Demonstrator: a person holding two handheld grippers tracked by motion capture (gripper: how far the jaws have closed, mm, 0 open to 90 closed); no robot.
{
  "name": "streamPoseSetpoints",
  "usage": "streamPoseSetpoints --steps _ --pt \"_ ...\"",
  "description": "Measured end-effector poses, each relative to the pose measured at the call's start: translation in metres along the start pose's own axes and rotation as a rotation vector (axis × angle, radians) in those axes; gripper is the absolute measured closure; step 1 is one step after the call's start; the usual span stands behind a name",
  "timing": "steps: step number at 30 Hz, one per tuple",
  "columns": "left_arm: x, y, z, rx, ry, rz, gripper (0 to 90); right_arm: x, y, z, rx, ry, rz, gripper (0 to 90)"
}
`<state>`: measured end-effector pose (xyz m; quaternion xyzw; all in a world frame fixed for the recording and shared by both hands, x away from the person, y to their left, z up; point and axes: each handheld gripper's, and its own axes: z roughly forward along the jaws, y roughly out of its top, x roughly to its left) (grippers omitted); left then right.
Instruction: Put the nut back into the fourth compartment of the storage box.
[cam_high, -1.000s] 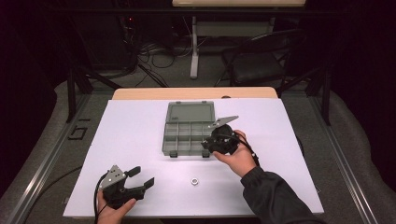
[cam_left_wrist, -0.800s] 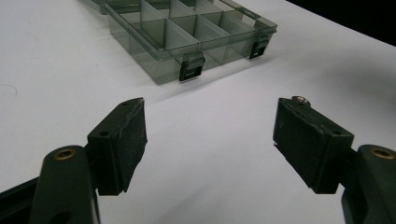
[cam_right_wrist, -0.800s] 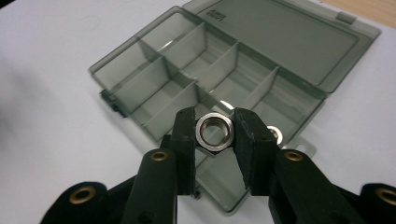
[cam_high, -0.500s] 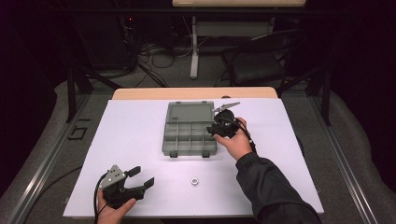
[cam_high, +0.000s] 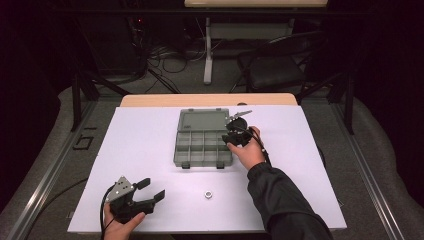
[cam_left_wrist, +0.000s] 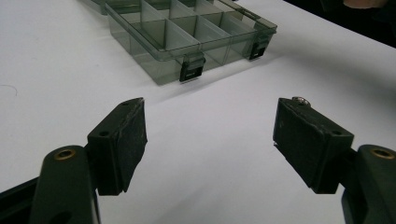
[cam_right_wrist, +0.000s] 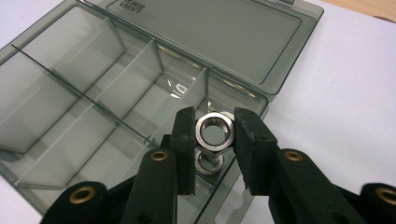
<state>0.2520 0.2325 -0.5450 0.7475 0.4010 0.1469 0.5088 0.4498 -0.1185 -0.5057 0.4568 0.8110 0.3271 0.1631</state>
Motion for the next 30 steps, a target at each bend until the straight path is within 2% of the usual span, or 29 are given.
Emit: streamPoseSetpoints --steps 6,8,10,14,18,21,22,23,24,25,26,28,29,30 --pt "0.0 0.0 0.0 0.0 -0.002 0.001 25.9 0.002 0.0 0.004 -0.015 0.005 0.004 69.5" --pt "0.0 0.0 0.0 0.001 0.0 0.004 25.9 0.003 0.0 0.004 -0.019 0.01 0.001 61.0" --pt "0.0 0.0 0.0 0.001 0.0 0.005 25.9 0.003 0.0 0.004 -0.03 0.007 0.004 56.1" --pt "0.0 0.0 -0.001 0.0 0.001 0.005 25.9 0.004 -0.001 0.0 -0.031 -0.002 -0.008 51.3" --pt "0.0 0.0 -0.001 0.002 0.003 0.003 25.9 0.008 -0.004 -0.007 -0.042 0.032 -0.027 46.3" --pt "0.0 0.0 -0.001 0.002 0.006 0.005 25.9 0.014 -0.005 -0.017 -0.001 0.039 -0.065 44.2" --pt "0.0 0.0 -0.001 0.002 0.005 0.006 25.9 0.017 -0.007 -0.018 -0.037 0.05 -0.065 43.9" --pt "0.0 0.0 -0.001 0.0 0.002 0.007 25.9 0.019 -0.007 -0.02 -0.047 0.055 -0.07 43.8" --pt "0.0 0.0 -0.001 0.002 0.004 0.008 25.9 0.021 -0.007 -0.026 -0.013 0.056 -0.085 43.8" --pt "-0.001 0.0 -0.001 0.002 0.005 0.008 25.9 0.024 -0.011 -0.028 -0.074 0.066 -0.082 43.8" --pt "-0.001 0.0 -0.001 0.002 0.005 0.008 25.9 0.027 -0.013 -0.031 -0.089 0.072 -0.092 43.8" --pt "-0.001 0.0 -0.001 0.002 0.005 0.006 25.9 0.03 -0.016 -0.04 -0.022 0.078 -0.119 43.9" --pt "-0.001 0.0 -0.001 0.002 0.005 0.005 25.9 0.033 -0.019 -0.042 -0.027 0.083 -0.131 43.9" --pt "-0.001 0.0 -0.001 0.002 0.004 0.005 25.9 0.035 -0.023 -0.041 -0.083 0.09 -0.121 43.9"
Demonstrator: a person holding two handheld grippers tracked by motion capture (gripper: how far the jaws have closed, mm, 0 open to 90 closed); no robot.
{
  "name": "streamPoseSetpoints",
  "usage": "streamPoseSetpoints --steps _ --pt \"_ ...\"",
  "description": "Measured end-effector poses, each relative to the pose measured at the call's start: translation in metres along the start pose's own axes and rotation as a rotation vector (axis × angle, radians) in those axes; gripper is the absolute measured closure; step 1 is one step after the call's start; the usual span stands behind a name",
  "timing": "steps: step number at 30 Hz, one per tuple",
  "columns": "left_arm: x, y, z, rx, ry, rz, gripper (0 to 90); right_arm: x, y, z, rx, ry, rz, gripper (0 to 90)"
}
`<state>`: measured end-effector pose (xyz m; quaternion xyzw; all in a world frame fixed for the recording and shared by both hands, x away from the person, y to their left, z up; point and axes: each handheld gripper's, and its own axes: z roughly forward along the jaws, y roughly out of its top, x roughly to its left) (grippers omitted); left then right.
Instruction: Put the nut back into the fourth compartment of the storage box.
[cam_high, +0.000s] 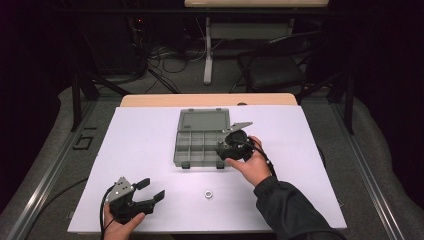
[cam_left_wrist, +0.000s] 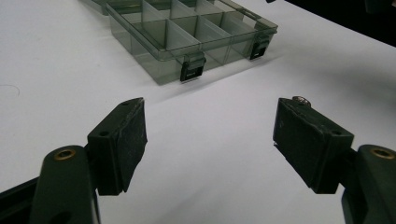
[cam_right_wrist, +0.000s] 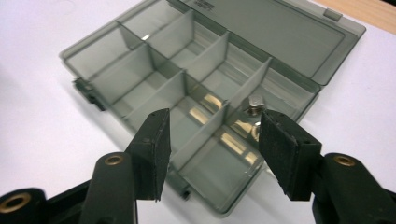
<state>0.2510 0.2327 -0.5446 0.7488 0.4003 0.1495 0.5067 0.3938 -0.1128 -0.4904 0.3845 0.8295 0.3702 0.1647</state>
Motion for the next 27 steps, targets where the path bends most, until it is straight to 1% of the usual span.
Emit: streamPoseSetpoints --steps 1,2,3,4,6,7,8,9,10,11,12,14,15,16,17,18,19,22,24,27 --pt "0.0 0.0 0.0 0.001 0.0 0.001 25.9 0.003 -0.003 -0.003 -0.004 0.008 -0.001 43.9" --pt "0.0 0.0 0.0 0.001 0.0 0.001 25.9 0.004 -0.004 -0.006 0.022 0.013 -0.009 44.1" --pt "-0.001 0.0 0.0 0.0 0.0 0.0 25.9 0.006 -0.005 -0.011 0.085 0.017 -0.021 44.5" --pt "-0.001 0.0 0.001 -0.001 0.001 0.0 25.9 0.01 -0.01 -0.013 0.058 0.026 -0.028 44.9" --pt "-0.001 0.0 0.001 0.002 0.002 0.0 25.9 0.016 -0.019 -0.014 0.002 0.047 -0.02 45.3" --pt "-0.001 0.0 0.001 0.003 0.002 0.0 25.9 0.017 -0.021 -0.017 0.034 0.051 -0.03 45.5" --pt "-0.001 0.0 0.001 0.005 0.001 0.0 25.9 0.02 -0.024 -0.016 -0.004 0.052 -0.027 45.7" --pt "-0.001 0.0 0.001 0.005 0.001 -0.001 25.9 0.022 -0.027 -0.018 -0.005 0.052 -0.031 45.7" --pt "-0.001 0.0 0.001 0.004 0.002 -0.001 25.9 0.024 -0.029 -0.021 0.028 0.06 -0.039 45.7" --pt "-0.001 0.0 0.001 0.003 0.003 0.0 25.9 0.026 -0.031 -0.023 0.046 0.069 -0.042 45.7" --pt "-0.001 0.0 0.001 0.003 0.002 0.0 25.9 0.03 -0.035 -0.025 0.041 0.078 -0.041 45.7" --pt "-0.002 0.0 0.001 0.003 0.001 0.0 25.9 0.034 -0.039 -0.027 0.027 0.082 -0.048 45.8" --pt "-0.001 0.0 0.002 0.004 0.001 0.001 25.9 0.037 -0.042 -0.026 0.002 0.086 -0.046 45.9" --pt "-0.002 0.0 0.002 0.003 0.001 -0.001 25.9 0.039 -0.043 -0.027 0.004 0.092 -0.05 46.1" --pt "-0.002 0.0 0.002 0.004 0.0 0.0 25.9 0.042 -0.046 -0.028 0.005 0.085 -0.056 46.3" --pt "-0.002 0.0 0.002 0.004 0.001 0.002 25.9 0.043 -0.047 -0.029 0.011 0.095 -0.057 46.5" --pt "-0.002 0.0 0.001 0.003 -0.003 0.002 25.9 0.045 -0.05 -0.028 0.001 0.097 -0.061 46.8" --pt "-0.001 0.0 0.001 0.004 0.002 0.0 25.9 0.049 -0.056 -0.027 0.006 0.099 -0.066 48.3" --pt "-0.001 0.0 0.001 0.005 0.003 -0.001 25.9 0.052 -0.059 -0.026 0.025 0.108 -0.076 49.2" --pt "-0.001 0.0 0.001 0.004 0.004 -0.002 25.9 0.058 -0.065 -0.025 0.016 0.118 -0.087 51.2"
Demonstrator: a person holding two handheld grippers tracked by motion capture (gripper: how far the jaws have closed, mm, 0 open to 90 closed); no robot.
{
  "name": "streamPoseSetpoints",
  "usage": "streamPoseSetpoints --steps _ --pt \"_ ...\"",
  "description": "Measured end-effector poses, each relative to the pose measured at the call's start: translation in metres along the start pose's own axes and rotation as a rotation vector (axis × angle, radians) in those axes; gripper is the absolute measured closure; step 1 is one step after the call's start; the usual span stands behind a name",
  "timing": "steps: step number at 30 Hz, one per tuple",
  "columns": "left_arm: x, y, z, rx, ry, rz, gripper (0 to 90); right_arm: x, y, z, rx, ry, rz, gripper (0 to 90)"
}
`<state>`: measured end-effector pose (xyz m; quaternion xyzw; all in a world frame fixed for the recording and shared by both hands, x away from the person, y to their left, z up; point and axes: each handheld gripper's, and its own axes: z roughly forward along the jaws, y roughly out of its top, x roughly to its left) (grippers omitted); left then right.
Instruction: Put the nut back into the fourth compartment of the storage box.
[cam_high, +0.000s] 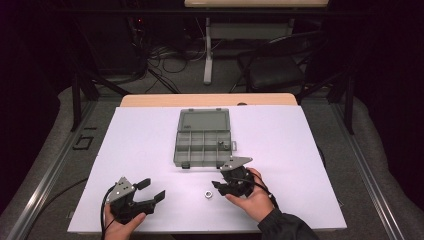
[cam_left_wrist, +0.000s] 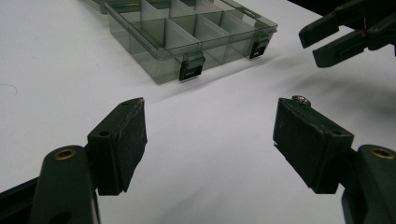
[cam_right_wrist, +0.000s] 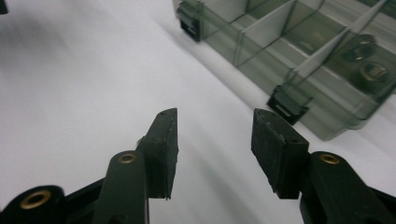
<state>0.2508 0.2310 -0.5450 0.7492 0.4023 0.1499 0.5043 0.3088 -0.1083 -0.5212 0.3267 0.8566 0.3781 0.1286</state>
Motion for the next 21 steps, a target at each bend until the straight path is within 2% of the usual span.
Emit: streamPoseSetpoints --steps 11,21 --pt "0.0 0.0 0.0 -0.006 -0.001 0.001 25.9 0.021 -0.01 0.017 0.017 0.078 -0.011 56.2" --pt "0.0 0.0 -0.001 -0.007 0.0 0.005 25.9 0.032 -0.013 0.03 0.039 0.086 -0.028 60.6"
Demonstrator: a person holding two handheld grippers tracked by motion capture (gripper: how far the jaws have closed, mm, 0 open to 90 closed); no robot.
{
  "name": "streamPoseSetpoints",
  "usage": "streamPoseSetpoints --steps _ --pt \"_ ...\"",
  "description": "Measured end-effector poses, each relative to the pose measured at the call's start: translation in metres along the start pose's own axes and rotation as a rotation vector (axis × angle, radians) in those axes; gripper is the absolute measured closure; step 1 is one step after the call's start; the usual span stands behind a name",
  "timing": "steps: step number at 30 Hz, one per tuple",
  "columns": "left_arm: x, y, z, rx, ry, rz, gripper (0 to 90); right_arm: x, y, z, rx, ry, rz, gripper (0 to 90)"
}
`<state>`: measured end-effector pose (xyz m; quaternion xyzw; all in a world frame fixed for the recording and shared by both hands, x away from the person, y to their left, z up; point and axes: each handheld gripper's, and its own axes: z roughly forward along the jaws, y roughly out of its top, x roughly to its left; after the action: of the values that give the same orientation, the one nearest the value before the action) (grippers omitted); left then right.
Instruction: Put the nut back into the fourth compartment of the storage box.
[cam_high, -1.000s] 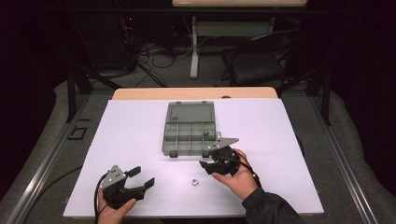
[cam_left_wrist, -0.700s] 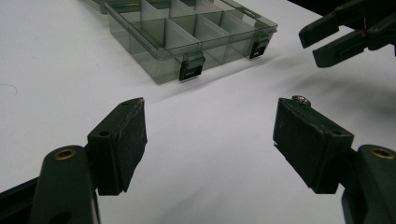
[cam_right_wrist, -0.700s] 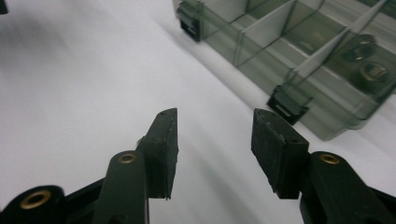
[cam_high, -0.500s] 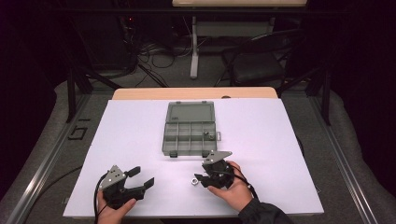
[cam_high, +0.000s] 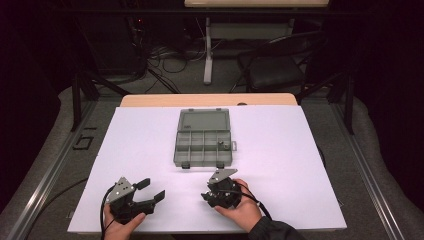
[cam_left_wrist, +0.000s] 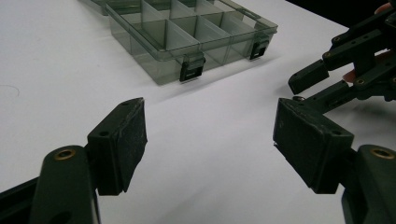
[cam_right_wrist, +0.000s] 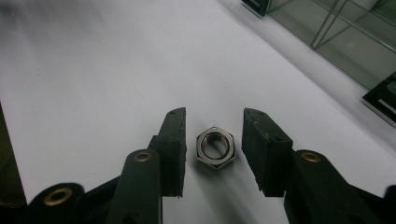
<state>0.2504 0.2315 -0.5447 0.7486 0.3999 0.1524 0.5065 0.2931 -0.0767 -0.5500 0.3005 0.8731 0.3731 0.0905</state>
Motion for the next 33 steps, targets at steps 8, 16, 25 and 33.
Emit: streamPoseSetpoints --steps 8,16,25,33 --pt "0.0 0.0 0.0 -0.002 -0.003 -0.002 25.9 0.002 -0.003 0.005 0.021 -0.015 -0.008 69.6" --pt "0.0 0.0 0.0 -0.001 -0.003 -0.001 25.9 0.001 -0.002 0.004 0.023 -0.003 -0.009 70.0" --pt "0.0 0.0 0.0 -0.001 -0.002 -0.001 25.9 0.001 0.007 -0.007 0.02 0.002 -0.028 70.1" --pt "0.0 0.0 0.0 -0.001 -0.001 -0.002 25.9 -0.01 0.026 -0.024 0.002 -0.008 -0.009 70.1"
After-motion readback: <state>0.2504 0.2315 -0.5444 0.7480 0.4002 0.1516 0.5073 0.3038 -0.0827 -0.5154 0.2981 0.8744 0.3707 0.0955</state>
